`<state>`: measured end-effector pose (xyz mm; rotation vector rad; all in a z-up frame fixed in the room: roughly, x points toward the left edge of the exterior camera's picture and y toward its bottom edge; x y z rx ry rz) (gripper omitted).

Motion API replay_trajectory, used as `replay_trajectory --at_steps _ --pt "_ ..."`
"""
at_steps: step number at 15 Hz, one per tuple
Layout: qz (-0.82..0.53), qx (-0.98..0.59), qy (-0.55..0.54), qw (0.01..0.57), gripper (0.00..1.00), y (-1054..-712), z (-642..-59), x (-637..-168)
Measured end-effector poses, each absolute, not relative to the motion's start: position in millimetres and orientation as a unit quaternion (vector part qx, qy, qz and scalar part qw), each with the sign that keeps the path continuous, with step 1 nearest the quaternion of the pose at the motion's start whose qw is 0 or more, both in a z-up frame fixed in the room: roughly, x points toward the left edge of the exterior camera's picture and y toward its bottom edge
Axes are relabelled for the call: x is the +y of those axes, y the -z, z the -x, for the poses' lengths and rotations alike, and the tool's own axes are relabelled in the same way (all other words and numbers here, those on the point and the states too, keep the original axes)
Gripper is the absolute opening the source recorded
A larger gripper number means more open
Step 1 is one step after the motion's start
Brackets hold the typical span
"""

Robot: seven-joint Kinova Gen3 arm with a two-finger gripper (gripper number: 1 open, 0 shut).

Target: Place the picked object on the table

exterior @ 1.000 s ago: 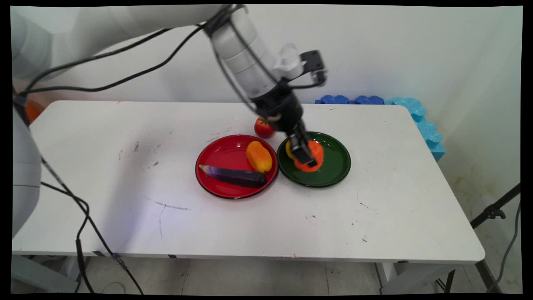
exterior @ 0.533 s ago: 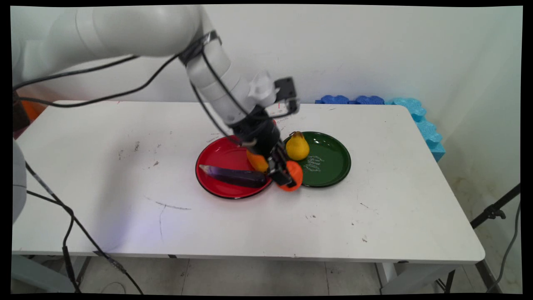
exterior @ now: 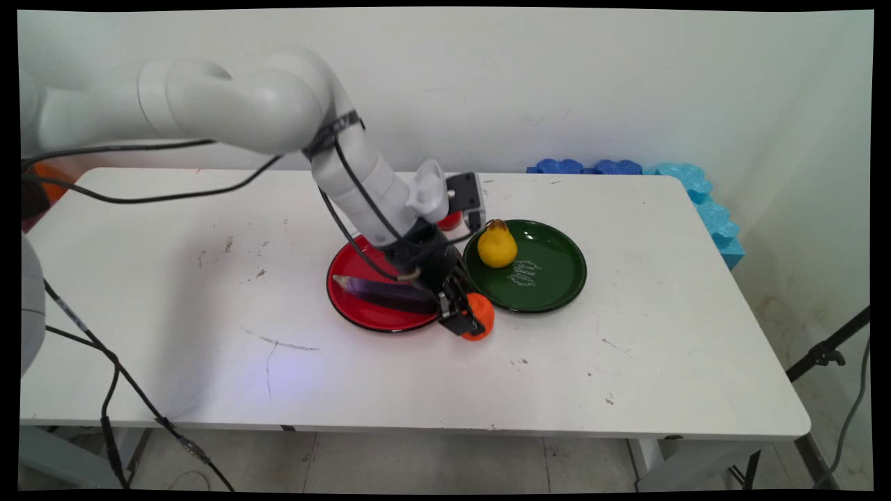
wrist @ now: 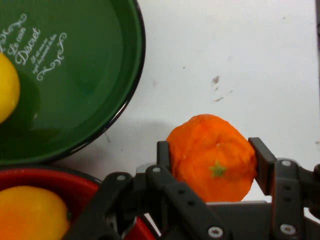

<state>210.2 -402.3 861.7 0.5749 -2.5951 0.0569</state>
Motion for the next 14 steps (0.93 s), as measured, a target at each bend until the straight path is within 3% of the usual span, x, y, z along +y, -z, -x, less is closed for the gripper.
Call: replay_trajectory --at_steps 11,12,14 --pt "-0.218 -0.944 -0.022 0.247 0.0 -809 -207 -401" --pt "-0.219 -0.943 -0.021 0.249 1.0 -807 -207 -400" --pt "-0.219 -0.942 -0.02 0.255 1.0 -804 -207 -400"
